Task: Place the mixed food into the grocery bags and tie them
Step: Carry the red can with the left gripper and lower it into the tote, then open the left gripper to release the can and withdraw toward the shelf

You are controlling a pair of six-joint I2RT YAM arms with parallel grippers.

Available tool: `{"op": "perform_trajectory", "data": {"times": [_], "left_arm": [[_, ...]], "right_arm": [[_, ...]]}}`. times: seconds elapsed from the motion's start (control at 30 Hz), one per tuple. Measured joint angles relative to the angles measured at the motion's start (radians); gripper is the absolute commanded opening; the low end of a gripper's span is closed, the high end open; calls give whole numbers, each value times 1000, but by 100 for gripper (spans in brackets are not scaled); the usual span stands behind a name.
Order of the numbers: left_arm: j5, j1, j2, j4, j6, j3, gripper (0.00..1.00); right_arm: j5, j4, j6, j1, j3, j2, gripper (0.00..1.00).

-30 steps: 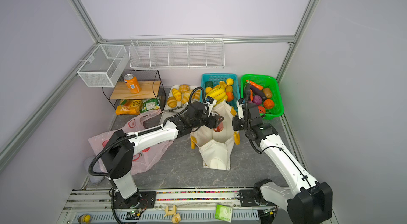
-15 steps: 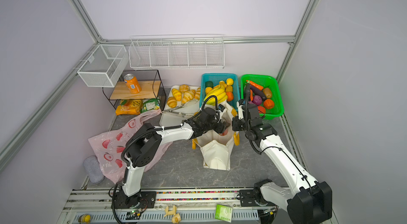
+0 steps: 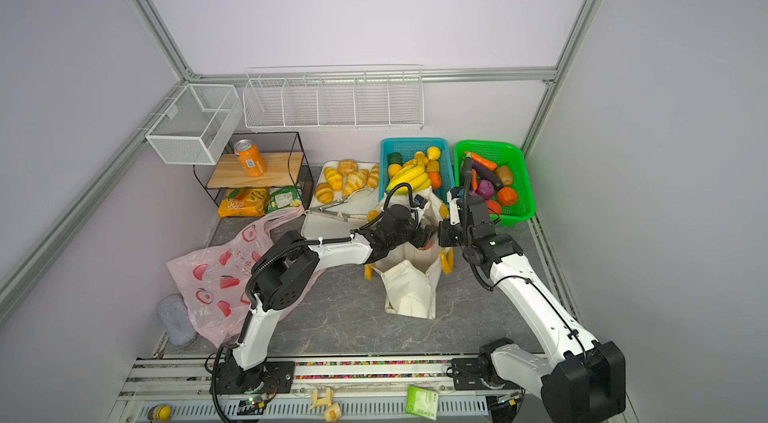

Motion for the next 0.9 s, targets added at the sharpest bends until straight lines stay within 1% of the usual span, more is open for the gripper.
{"op": "perform_trajectory", "data": {"times": [0.07, 0.17, 0.2, 0.27, 0.37, 0.63, 0.73, 0.9], "left_arm": [[0, 0, 0, 1, 0, 0, 71], [0, 0, -10, 10, -6, -13, 75], [2, 0, -21, 11, -8, -22, 80], [3, 0, -51, 16, -14, -41, 86], [11, 0, -106, 23, -15, -64, 88], [17, 0, -221, 24, -14, -98, 89], [-1, 0, -294, 2, -7, -137, 88], [-34, 11, -475, -50, 10, -214, 87]], "right_arm": [[0, 0, 0, 0, 0, 0, 19], [3, 0, 0, 0, -1, 0, 19], [4, 0, 0, 0, -1, 0, 19], [7, 1, 0, 0, -2, 0, 19], [11, 1, 0, 0, -2, 0, 19], [16, 1, 0, 0, -2, 0, 19], [21, 1, 0, 0, -3, 0, 19], [25, 1, 0, 0, -4, 0, 19]]}}
